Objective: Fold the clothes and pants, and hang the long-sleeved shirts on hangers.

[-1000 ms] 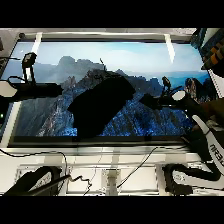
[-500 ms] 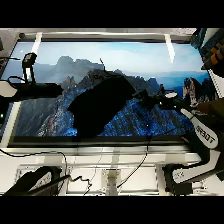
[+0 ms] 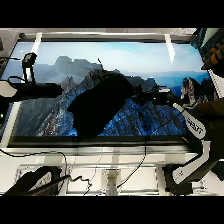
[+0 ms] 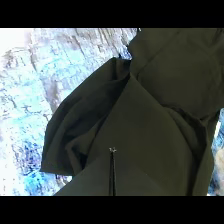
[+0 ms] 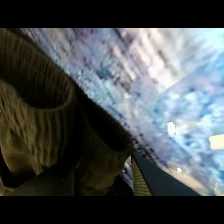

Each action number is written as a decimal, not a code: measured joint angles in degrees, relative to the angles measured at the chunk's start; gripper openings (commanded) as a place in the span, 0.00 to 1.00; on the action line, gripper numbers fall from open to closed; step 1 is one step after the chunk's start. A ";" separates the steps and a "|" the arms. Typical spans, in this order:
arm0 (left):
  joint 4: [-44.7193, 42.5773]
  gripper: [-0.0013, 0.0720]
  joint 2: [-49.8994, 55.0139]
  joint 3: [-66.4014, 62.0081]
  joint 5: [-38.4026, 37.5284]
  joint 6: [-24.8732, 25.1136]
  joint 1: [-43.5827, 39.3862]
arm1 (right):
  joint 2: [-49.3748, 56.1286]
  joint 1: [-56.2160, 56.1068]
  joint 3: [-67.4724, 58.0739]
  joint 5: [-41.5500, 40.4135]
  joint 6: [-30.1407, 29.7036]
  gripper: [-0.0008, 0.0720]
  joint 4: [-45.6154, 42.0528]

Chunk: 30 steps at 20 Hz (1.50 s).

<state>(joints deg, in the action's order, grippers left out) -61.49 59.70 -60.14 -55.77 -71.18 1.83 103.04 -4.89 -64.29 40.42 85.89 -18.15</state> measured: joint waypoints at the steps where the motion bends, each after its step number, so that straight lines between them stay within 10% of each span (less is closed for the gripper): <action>1: 0.00 0.03 0.00 0.00 0.00 0.02 0.00 | 0.24 -0.50 -0.13 -0.17 0.17 0.41 0.11; 4: 0.00 0.10 0.00 0.00 -0.33 0.02 0.00 | 0.72 -1.62 -0.39 -2.89 0.48 0.04 -0.39; 6: 0.00 0.38 0.20 0.02 -2.01 0.00 0.00 | 0.79 -1.92 -0.46 -4.22 0.55 0.04 -0.15; 15: 1.62 0.38 -6.95 16.59 -10.40 1.16 -1.29 | 0.81 -2.23 -0.57 -5.35 0.50 0.04 0.11; 19: 5.20 0.78 -10.62 29.18 -10.40 1.07 -2.21 | 0.81 -2.23 -0.57 -5.38 0.48 0.04 0.17; 30: 10.60 0.80 -8.11 38.51 6.47 4.31 -2.49 | 0.81 -2.23 -0.57 -5.16 0.44 0.04 0.22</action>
<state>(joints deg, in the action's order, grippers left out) -50.89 51.59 -21.63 -49.30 -66.87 -0.67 103.85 -7.11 -64.86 35.27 86.32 -17.93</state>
